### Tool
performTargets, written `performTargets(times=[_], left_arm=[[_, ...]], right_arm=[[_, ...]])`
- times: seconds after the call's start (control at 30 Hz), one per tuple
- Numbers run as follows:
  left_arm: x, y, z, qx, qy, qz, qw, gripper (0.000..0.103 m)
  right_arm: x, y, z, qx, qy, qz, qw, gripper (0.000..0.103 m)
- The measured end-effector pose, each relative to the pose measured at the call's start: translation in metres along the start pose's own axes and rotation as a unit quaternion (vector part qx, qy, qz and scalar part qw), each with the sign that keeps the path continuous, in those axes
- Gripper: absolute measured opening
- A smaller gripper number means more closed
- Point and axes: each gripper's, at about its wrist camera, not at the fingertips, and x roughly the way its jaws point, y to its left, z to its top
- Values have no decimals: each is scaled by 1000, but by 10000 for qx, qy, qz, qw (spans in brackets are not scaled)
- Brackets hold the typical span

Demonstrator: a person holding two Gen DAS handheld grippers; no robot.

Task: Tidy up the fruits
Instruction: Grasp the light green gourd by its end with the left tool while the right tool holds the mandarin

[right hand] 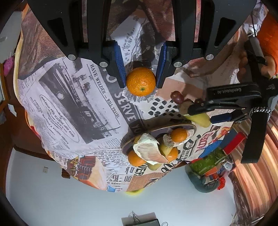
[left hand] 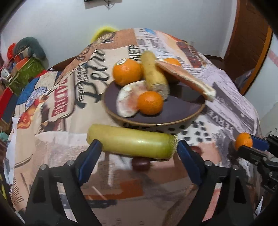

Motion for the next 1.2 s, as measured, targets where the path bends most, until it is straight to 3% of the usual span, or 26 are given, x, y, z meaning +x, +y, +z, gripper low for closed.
performTargets(times=[0.37, 0.47, 0.77, 1.03, 1.13, 1.2], left_arm=[[-10, 80, -17, -694, 103, 96, 9975, 79], [-14, 93, -25, -876, 117, -24, 9961, 78], [-31, 92, -12, -1070, -236, -12, 9940, 76], [7, 93, 7, -1475, 37, 21, 9891, 76], [18, 92, 6, -1526, 130, 3, 9882, 61], [22, 92, 5, -1534, 100, -45, 9881, 60]], right_arm=[[3, 13, 1, -151, 27, 64, 9999, 32], [4, 15, 3, -180, 28, 54, 9998, 32], [8, 24, 8, -275, 4, 59, 9996, 32], [7, 25, 13, -312, -67, 100, 9994, 32], [7, 25, 14, -305, -89, 111, 9994, 32], [7, 24, 14, -295, -94, 102, 9995, 32]])
